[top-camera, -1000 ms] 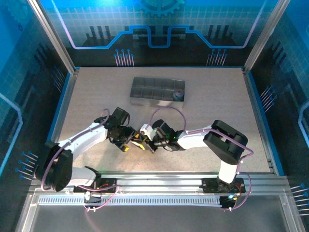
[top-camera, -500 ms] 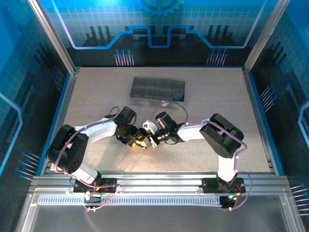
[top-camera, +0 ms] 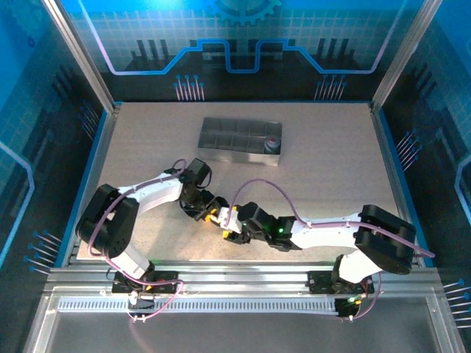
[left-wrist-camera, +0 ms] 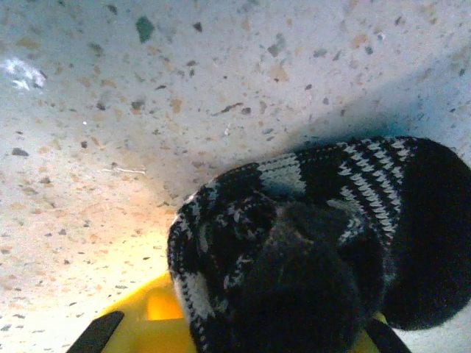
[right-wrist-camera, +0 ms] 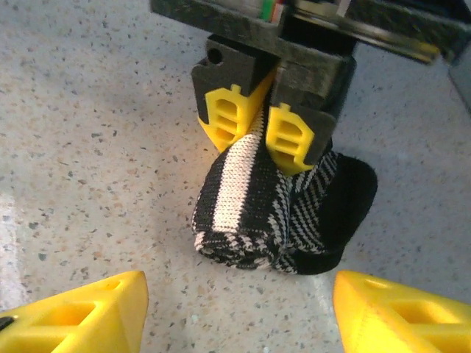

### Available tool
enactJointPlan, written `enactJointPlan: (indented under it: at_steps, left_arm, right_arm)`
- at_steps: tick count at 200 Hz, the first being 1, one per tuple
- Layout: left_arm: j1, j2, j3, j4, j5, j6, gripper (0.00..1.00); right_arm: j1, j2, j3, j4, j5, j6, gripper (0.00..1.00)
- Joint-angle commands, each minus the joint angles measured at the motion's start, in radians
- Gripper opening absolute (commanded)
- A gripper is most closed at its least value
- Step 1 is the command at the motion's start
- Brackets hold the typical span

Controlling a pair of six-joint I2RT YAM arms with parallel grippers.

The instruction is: Roll the socks

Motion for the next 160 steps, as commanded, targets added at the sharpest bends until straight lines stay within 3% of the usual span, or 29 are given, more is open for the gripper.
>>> enactJointPlan:
  at_steps: [1,48,76,89,113,129,160]
  left_arm:
    - [0.010,0.084,-0.025,-0.218,-0.046,0.008,0.00]
    - [0.015,0.121,0.021,-0.232,-0.039,0.030,0.00]
    - [0.016,0.121,0.031,-0.233,-0.034,0.031,0.00]
    - [0.016,0.114,0.034,-0.234,-0.032,0.035,0.00]
    - [0.018,0.096,0.035,-0.233,-0.028,0.040,0.00]
    - [0.027,0.064,0.031,-0.216,-0.015,0.036,0.15]
    - [0.061,-0.040,0.002,-0.165,0.008,-0.007,0.55]
  right_arm:
    - [0.043,0.087,0.064,0.004,0.141,-0.121,0.67]
    - [0.066,0.239,0.177,0.034,0.169,-0.139,0.65]
    - [0.053,0.309,0.220,-0.014,0.180,-0.111,0.58]
    - [0.040,0.336,0.252,-0.047,0.179,-0.080,0.47]
    - [0.007,0.366,0.265,-0.126,0.151,-0.009,0.17]
    - [-0.017,0.364,0.251,-0.163,0.091,0.037,0.00]
    - [-0.084,0.342,0.188,-0.188,-0.134,0.139,0.00]
